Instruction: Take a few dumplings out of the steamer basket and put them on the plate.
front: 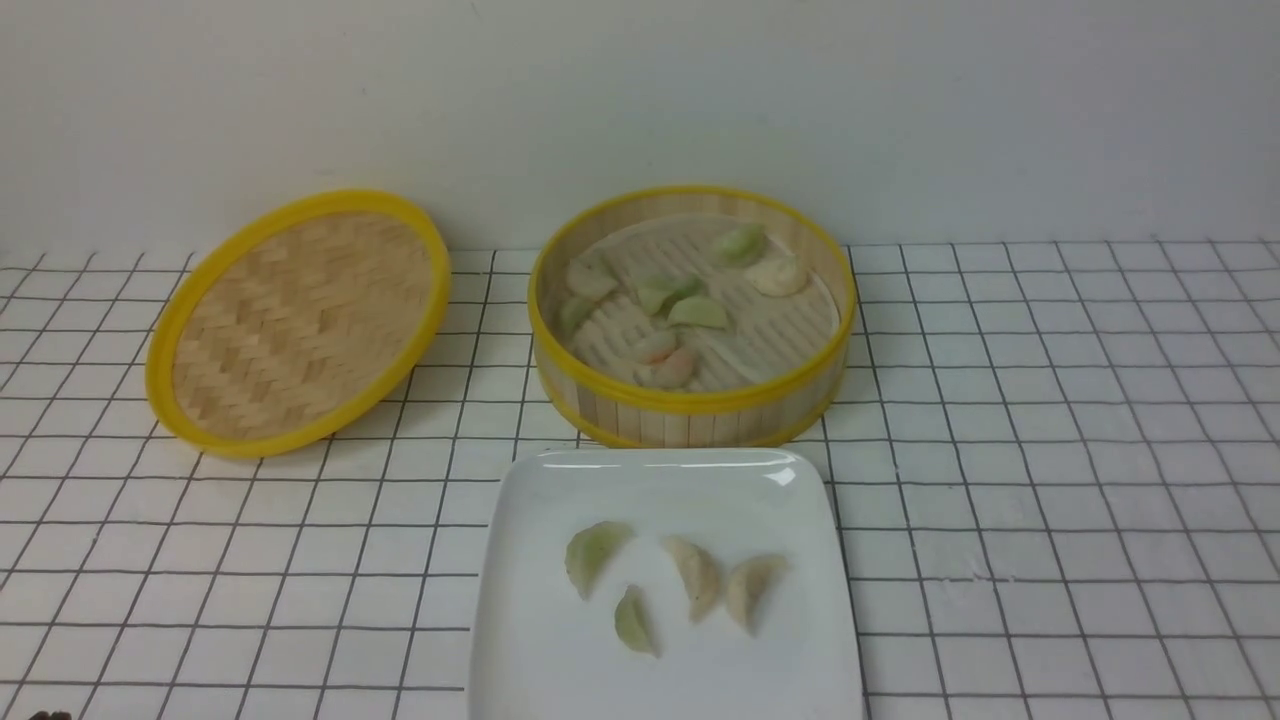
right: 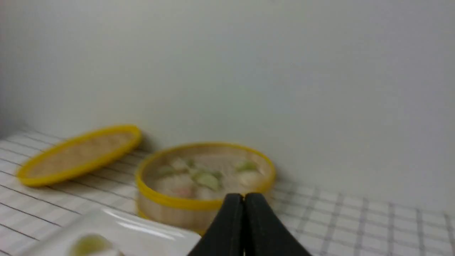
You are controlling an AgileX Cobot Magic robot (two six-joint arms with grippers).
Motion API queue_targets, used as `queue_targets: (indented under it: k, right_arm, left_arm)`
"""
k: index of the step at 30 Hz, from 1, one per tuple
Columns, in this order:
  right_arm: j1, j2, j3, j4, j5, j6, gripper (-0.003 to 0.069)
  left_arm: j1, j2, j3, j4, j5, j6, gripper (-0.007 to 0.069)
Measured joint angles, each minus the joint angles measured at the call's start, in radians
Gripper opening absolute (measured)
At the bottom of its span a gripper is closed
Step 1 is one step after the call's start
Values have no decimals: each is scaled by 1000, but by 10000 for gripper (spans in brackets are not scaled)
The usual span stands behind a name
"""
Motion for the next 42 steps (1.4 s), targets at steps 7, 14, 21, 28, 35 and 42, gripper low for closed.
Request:
queue_targets:
  k: [7, 14, 21, 28, 35, 42]
  right_arm:
    - [-257, 0, 214, -22, 29, -1, -10]
    - [-287, 1, 275, -22, -85, -1, -10]
    - [-288, 1, 275, -22, -85, -1, -10]
    - [-288, 1, 275, -22, -85, -1, -10]
    - [-288, 1, 275, -22, -85, 5, -10]
    - [-288, 1, 275, -22, -85, 14, -10]
  left_arm:
    - [0, 0, 0, 0, 0, 0, -6]
    - [0, 0, 0, 0, -1, 0, -6]
    - [0, 0, 0, 0, -1, 0, -6]
    - [0, 0, 0, 0, -1, 0, -6]
    - [0, 0, 0, 0, -1, 0, -6]
    - [0, 0, 0, 0, -1, 0, -6]
